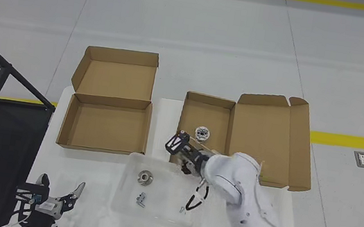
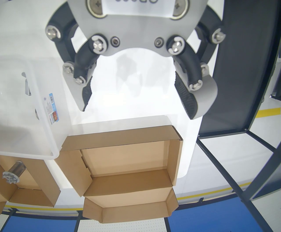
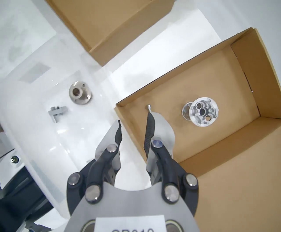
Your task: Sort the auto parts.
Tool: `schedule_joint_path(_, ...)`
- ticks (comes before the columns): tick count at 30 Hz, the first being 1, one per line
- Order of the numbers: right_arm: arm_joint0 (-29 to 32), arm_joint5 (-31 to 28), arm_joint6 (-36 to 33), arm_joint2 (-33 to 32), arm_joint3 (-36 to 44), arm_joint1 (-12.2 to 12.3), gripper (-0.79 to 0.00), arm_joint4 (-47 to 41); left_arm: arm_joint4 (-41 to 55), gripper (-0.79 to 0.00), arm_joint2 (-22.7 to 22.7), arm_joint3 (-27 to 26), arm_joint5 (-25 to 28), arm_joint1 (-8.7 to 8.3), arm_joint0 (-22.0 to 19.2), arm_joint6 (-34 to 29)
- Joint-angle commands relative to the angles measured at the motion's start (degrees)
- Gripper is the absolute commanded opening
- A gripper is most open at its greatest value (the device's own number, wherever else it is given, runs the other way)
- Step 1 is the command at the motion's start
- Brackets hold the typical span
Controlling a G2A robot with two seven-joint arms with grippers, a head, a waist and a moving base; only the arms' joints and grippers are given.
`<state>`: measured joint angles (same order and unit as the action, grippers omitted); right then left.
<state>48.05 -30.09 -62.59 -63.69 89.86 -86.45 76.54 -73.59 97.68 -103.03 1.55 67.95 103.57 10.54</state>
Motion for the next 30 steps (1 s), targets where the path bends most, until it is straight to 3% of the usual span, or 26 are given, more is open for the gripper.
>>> schedule_joint_path(1, 3.0, -2.1, -2.5, -0.3, 4.9, 0.5, -0.508, -0.3, 0.0, 0.0, 0.0, 0.0, 0.0, 0.0, 0.0, 0.0)
schedule_joint_path(4, 5.7, -5.5, -6.1, 0.2, 8.5, 1.1, -0.499, -1.6, 0.0, 0.0, 0.0, 0.0, 0.0, 0.0, 0.0, 0.0)
schedule_joint_path(9, 6.6, -3.2, -8.4, 4.7, 7.3, 2.5, -0.453, -1.2, 0.0, 0.0, 0.0, 0.0, 0.0, 0.0, 0.0, 0.0)
schedule_joint_path(21, -2.0, 4.1, -15.7, 16.5, -4.0, 5.8, -0.493, -12.8, 0.0, 0.0, 0.0, 0.0, 0.0, 0.0, 0.0, 0.0)
schedule_joint_path(24, -4.5, 6.0, -17.6, 18.9, -6.0, 6.6, -0.471, -16.0, 0.0, 0.0, 0.0, 0.0, 0.0, 0.0, 0.0, 0.0)
schedule_joint_path(26, -5.8, 6.8, -18.4, 20.1, -6.6, 7.0, -0.4, -17.8, 0.0, 0.0, 0.0, 0.0, 0.0, 0.0, 0.0, 0.0)
schedule_joint_path(27, -6.3, 7.3, -18.9, 20.5, -6.9, 7.2, -0.286, -18.5, 0.0, 0.0, 0.0, 0.0, 0.0, 0.0, 0.0, 0.0)
schedule_joint_path(28, -6.7, 7.8, -19.4, 20.8, -7.1, 7.3, -0.055, -19.2, 0.0, 0.0, 0.0, 0.0, 0.0, 0.0, 0.0, 0.0)
schedule_joint_path(29, -7.0, 8.1, -19.7, 21.0, -7.1, 7.4, 0.0, -19.5, 0.0, 0.0, 0.0, 0.0, 0.0, 0.0, 0.0, 0.0)
schedule_joint_path(30, -7.0, 8.1, -19.7, 21.0, -7.1, 7.4, 0.0, -19.5, 0.0, 0.0, 0.0, 0.0, 0.0, 0.0, 0.0, 0.0)
